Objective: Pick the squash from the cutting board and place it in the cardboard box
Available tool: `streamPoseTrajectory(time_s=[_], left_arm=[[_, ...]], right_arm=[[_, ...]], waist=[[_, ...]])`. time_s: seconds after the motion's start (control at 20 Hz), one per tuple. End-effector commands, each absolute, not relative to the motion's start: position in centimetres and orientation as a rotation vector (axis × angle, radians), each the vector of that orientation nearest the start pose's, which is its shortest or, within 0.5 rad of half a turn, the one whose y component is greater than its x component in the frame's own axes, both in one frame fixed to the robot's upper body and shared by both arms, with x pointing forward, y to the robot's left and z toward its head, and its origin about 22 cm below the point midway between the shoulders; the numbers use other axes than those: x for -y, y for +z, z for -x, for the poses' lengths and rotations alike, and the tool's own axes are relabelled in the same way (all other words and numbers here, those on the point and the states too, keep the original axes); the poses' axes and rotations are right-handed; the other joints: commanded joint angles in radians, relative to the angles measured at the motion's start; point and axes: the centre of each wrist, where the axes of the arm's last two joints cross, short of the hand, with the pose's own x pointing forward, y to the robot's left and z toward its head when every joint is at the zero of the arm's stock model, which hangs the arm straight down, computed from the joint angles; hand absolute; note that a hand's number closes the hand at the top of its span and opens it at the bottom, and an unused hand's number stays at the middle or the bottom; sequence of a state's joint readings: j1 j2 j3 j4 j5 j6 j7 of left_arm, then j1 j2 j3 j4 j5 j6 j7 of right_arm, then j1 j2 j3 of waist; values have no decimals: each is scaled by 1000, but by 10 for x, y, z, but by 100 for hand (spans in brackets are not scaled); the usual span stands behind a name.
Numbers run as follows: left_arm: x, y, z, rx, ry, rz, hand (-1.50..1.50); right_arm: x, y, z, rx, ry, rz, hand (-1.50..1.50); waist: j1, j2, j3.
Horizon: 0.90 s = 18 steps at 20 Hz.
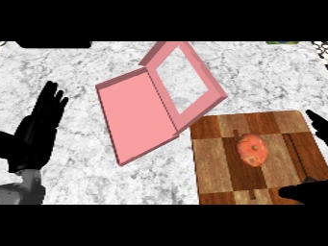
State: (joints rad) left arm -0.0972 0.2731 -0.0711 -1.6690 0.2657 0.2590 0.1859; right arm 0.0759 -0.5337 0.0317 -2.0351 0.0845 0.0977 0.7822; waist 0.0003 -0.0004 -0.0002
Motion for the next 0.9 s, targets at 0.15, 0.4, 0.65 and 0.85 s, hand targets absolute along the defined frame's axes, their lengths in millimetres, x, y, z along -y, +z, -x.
streamPoseTrajectory(time_s=[0.15,0.4,0.65,0.85], left_arm=[[-265,53,-273,1543,118,-53,0],[-268,62,-264,1535,124,-54,0],[-273,56,-274,1552,108,-65,0],[-229,53,-271,1560,118,-66,0]], right_arm=[[283,122,-213,1120,454,546,-150],[276,101,-222,1093,444,538,-150],[276,83,-220,1077,445,504,-150],[281,78,-235,1059,482,551,-150]], waist=[[-2,0,0],[0,0,0],[-3,0,0],[-2,0,0]])
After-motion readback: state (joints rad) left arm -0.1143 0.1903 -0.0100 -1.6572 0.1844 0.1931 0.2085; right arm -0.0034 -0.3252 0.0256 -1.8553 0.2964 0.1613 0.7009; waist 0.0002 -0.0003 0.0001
